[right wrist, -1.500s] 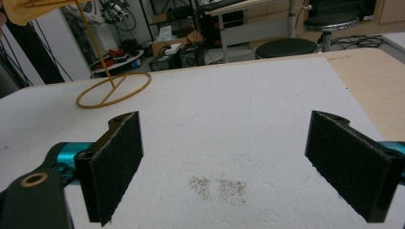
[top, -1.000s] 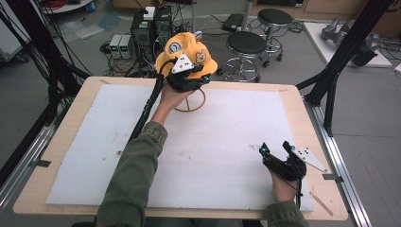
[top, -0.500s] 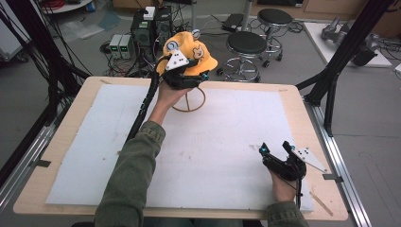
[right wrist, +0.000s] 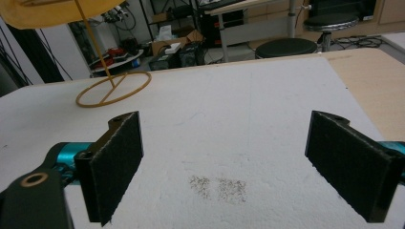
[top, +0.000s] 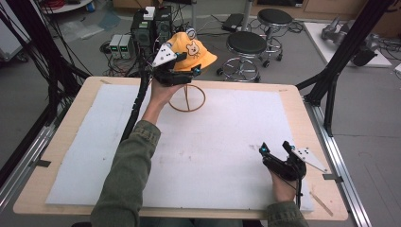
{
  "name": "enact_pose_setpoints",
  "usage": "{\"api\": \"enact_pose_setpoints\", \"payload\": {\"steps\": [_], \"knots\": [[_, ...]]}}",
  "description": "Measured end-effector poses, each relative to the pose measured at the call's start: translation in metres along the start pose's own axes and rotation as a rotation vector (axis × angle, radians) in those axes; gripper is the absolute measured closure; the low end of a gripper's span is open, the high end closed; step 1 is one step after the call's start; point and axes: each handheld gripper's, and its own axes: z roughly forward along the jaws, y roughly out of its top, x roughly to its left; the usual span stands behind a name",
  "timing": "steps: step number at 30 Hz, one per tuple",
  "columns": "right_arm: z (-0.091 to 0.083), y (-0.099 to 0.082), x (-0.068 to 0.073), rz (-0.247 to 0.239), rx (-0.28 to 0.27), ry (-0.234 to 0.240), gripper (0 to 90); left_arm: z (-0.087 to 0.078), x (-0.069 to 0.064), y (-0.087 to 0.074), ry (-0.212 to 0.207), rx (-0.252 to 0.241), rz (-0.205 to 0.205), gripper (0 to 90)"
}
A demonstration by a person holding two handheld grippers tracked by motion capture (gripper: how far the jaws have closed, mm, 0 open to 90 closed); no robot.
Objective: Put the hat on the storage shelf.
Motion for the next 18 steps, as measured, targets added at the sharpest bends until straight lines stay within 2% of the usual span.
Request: {"api": "enact_pose_setpoints", "payload": {"steps": [10, 14, 16, 18], "knots": [[0.000, 0.000, 0.000, 0.007, -0.001, 0.003, 11.5, -0.037, 0.010, 0.013, 0.067, -0.074, -0.020, 26.7], [0.000, 0.000, 0.000, 0.013, -0.004, 0.003, 11.5, -0.053, 0.014, 0.013, 0.097, -0.098, -0.036, 26.7], [0.000, 0.000, 0.000, 0.011, -0.004, 0.003, 11.5, -0.057, 0.015, 0.011, 0.104, -0.097, -0.035, 26.7], [0.000, 0.001, 0.000, 0.014, -0.004, 0.003, 11.5, -0.067, 0.020, 0.007, 0.131, -0.084, -0.036, 26.5]]}}
